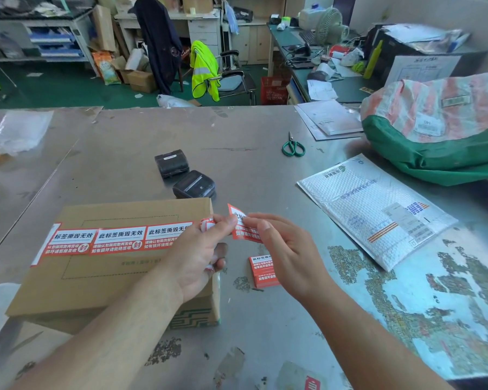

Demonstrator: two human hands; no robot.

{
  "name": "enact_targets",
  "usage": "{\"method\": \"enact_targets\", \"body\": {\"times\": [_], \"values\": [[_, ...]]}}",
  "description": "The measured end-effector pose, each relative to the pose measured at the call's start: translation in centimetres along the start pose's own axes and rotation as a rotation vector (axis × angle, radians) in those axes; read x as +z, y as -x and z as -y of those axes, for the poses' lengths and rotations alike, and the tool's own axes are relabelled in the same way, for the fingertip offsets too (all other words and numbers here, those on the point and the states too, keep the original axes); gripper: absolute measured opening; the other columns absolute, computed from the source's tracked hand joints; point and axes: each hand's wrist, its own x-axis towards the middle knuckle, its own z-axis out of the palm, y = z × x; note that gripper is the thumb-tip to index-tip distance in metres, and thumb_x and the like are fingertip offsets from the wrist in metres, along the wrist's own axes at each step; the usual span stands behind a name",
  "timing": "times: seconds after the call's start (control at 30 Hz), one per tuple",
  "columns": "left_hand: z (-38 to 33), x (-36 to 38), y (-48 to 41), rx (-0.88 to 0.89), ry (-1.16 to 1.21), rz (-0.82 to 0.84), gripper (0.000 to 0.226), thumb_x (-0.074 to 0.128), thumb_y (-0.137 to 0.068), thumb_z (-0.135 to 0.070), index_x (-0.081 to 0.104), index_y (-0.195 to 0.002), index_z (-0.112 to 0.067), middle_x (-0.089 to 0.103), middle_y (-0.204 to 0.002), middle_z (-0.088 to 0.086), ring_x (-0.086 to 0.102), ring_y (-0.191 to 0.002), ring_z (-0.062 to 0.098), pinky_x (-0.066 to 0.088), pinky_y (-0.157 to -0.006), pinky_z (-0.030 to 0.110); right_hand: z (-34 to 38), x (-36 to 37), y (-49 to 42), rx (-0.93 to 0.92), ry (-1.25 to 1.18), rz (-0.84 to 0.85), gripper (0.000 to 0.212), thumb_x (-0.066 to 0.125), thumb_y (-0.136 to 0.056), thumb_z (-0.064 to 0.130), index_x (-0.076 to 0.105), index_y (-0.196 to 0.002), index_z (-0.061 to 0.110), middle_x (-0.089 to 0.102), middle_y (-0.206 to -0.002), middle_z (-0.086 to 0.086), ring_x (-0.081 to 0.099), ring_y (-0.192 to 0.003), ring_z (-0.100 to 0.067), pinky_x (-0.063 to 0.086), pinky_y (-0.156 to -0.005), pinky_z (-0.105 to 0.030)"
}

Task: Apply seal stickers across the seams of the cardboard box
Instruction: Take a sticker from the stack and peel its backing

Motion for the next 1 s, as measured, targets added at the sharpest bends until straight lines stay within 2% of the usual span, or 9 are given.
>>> {"method": "enact_targets", "body": {"times": [0.1, 0.17, 0.27, 0.33, 0.4, 0.47, 0.6, 0.83, 1.0], "values": [[0.1, -0.2, 0.1, -0.006, -0.009, 0.031, 0.027, 0.057, -0.087, -0.048, 0.062, -0.083, -0.022, 0.060, -0.062, -0.013, 0.032, -0.044, 0.005, 0.029, -0.051, 0.022, 0.1, 0.0, 0.1, -0.001, -0.021, 0.006, 0.038, 0.043, -0.095, 0.047, 0.078, -0.102, 0.032, 0.071, -0.115, 0.019, 0.066, -0.106, -0.001, 0.054, -0.088, -0.030], [0.2, -0.3, 0.2, -0.001, -0.005, 0.036, 0.031, 0.058, -0.081, -0.051, 0.063, -0.089, -0.021, 0.061, -0.063, -0.013, 0.031, -0.049, 0.007, 0.031, -0.050, 0.021, 0.2, 0.0, 0.1, -0.010, -0.044, 0.014, 0.039, 0.043, -0.095, 0.046, 0.078, -0.105, 0.031, 0.071, -0.116, 0.017, 0.067, -0.104, -0.002, 0.055, -0.085, -0.029], [0.4, -0.8, 0.1, 0.001, 0.007, 0.040, 0.039, 0.061, -0.075, -0.053, 0.061, -0.097, -0.021, 0.063, -0.064, -0.013, 0.032, -0.054, 0.008, 0.032, -0.049, 0.020, 0.5, 0.1, 0.1, -0.028, -0.087, 0.036, 0.040, 0.044, -0.095, 0.046, 0.078, -0.107, 0.029, 0.071, -0.115, 0.019, 0.066, -0.107, -0.001, 0.052, -0.086, -0.019], [0.6, -1.1, 0.0, 0.018, 0.023, 0.065, 0.054, 0.067, -0.064, -0.063, 0.061, -0.095, -0.020, 0.063, -0.063, -0.013, 0.035, -0.053, 0.007, 0.033, -0.048, 0.018, 0.7, 0.1, 0.1, -0.038, -0.121, 0.056, 0.039, 0.044, -0.097, 0.040, 0.078, -0.109, 0.026, 0.071, -0.116, 0.017, 0.065, -0.110, -0.001, 0.048, -0.087, -0.013], [0.7, -1.5, -0.1, 0.047, 0.042, 0.108, 0.068, 0.077, -0.045, -0.074, 0.066, -0.087, -0.021, 0.063, -0.062, -0.013, 0.039, -0.048, 0.004, 0.033, -0.049, 0.018, 1.0, 0.2, 0.2, -0.061, -0.150, 0.078, 0.043, 0.043, -0.097, 0.040, 0.078, -0.111, 0.020, 0.071, -0.118, 0.012, 0.064, -0.113, -0.003, 0.045, -0.090, -0.013], [0.9, -1.8, -0.3, 0.067, 0.062, 0.149, 0.069, 0.078, -0.036, -0.077, 0.072, -0.079, -0.024, 0.061, -0.061, -0.013, 0.043, -0.045, 0.003, 0.032, -0.050, 0.019, 1.1, 0.4, 0.2, -0.090, -0.161, 0.094, 0.047, 0.042, -0.096, 0.042, 0.078, -0.112, 0.017, 0.071, -0.119, 0.009, 0.064, -0.114, -0.006, 0.046, -0.091, -0.014], [0.9, -1.8, -0.3, 0.093, 0.069, 0.202, 0.068, 0.076, -0.035, -0.079, 0.075, -0.077, -0.026, 0.062, -0.062, -0.013, 0.045, -0.045, 0.003, 0.031, -0.049, 0.017, 1.3, 0.4, 0.1, -0.117, -0.170, 0.098, 0.048, 0.041, -0.096, 0.043, 0.078, -0.112, 0.016, 0.070, -0.120, 0.008, 0.064, -0.115, -0.009, 0.046, -0.092, -0.016], [1.2, -1.6, -0.4, 0.101, 0.114, 0.212, 0.072, 0.079, -0.028, -0.077, 0.078, -0.079, -0.026, 0.067, -0.067, -0.008, 0.052, -0.049, 0.002, 0.034, -0.047, 0.016, 1.2, 0.5, 0.0, -0.132, -0.149, 0.110, 0.052, 0.039, -0.097, 0.042, 0.078, -0.113, 0.012, 0.069, -0.121, 0.004, 0.065, -0.116, -0.013, 0.048, -0.094, -0.022], [1.1, -1.5, -0.6, 0.092, 0.126, 0.194, 0.073, 0.080, -0.025, -0.076, 0.077, -0.075, -0.023, 0.064, -0.062, -0.006, 0.051, -0.048, 0.003, 0.037, -0.045, 0.016, 1.3, 0.5, 0.0, -0.134, -0.139, 0.111, 0.051, 0.039, -0.097, 0.043, 0.078, -0.112, 0.014, 0.069, -0.120, 0.005, 0.064, -0.116, -0.017, 0.051, -0.097, -0.032]]}}
